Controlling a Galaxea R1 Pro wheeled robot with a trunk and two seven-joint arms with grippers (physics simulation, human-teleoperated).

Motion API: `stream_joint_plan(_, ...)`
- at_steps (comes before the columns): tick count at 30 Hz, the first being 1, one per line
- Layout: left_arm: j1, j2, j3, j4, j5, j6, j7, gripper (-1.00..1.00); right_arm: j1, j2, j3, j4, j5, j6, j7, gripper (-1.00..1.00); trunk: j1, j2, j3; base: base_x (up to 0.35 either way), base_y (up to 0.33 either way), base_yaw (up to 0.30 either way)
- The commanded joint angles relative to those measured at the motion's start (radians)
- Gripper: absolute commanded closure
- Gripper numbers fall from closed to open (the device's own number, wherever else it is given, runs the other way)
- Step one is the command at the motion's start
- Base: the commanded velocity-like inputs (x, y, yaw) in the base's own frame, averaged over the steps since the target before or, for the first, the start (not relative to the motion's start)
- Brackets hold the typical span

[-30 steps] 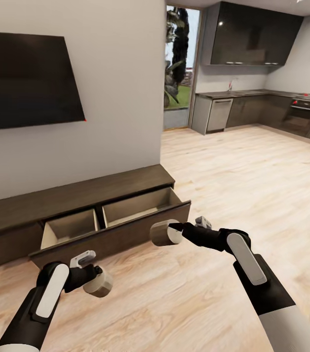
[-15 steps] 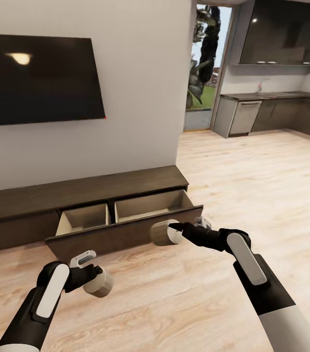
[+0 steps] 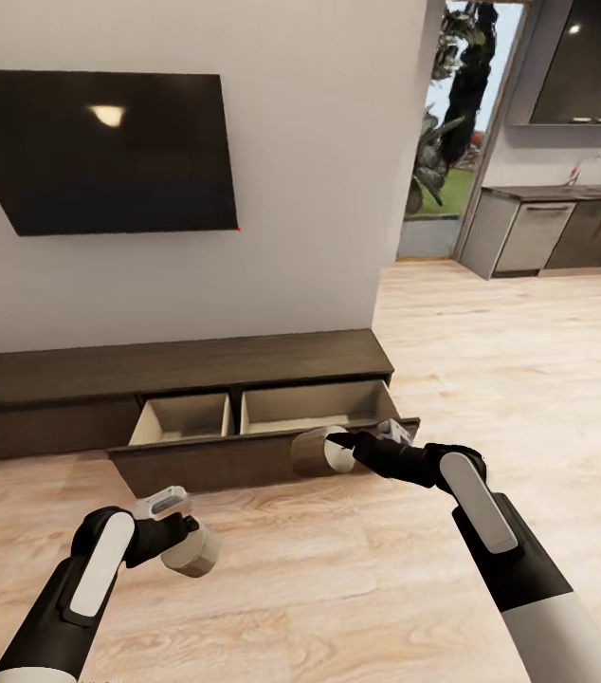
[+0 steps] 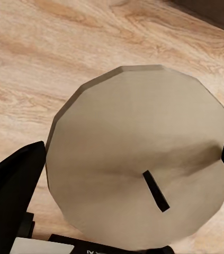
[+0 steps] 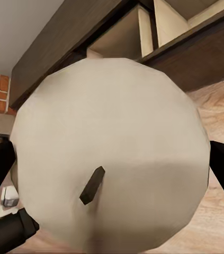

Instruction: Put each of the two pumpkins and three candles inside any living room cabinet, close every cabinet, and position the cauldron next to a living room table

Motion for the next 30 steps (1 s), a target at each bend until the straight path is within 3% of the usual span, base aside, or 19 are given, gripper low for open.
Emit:
stream_joint_plan(1,-0.001,0.0,0.0,-0.001,0.011,0.003,0.01,1.0,0.0,-0.001,0.001,-0.001,-0.012,0.0,-0.01,1.0,0.0,0.0,-0.001,0.195,-0.214,0.291)
stream_joint_plan(13,0.0,0.001,0.0,-0.001,0.01,0.003,0.01,1.0,0.0,-0.002,0.001,0.001,-0.012,0.0,-0.01,1.0,0.0,0.0,-0.001,0.204,-0.203,0.291)
stream_joint_plan(23,0.0,0.001,0.0,-0.002,0.01,0.003,0.01,1.0,0.0,-0.002,0.001,0.002,-0.012,0.0,-0.01,1.0,0.0,0.0,-0.001,0.205,-0.056,0.29)
stream_joint_plan(30,-0.001,0.0,-0.001,-0.002,0.011,0.003,0.01,1.0,0.0,-0.002,0.0,0.002,-0.012,0.0,-0.01,1.0,-0.019,0.035,0.014,0.014,-0.008,-0.02)
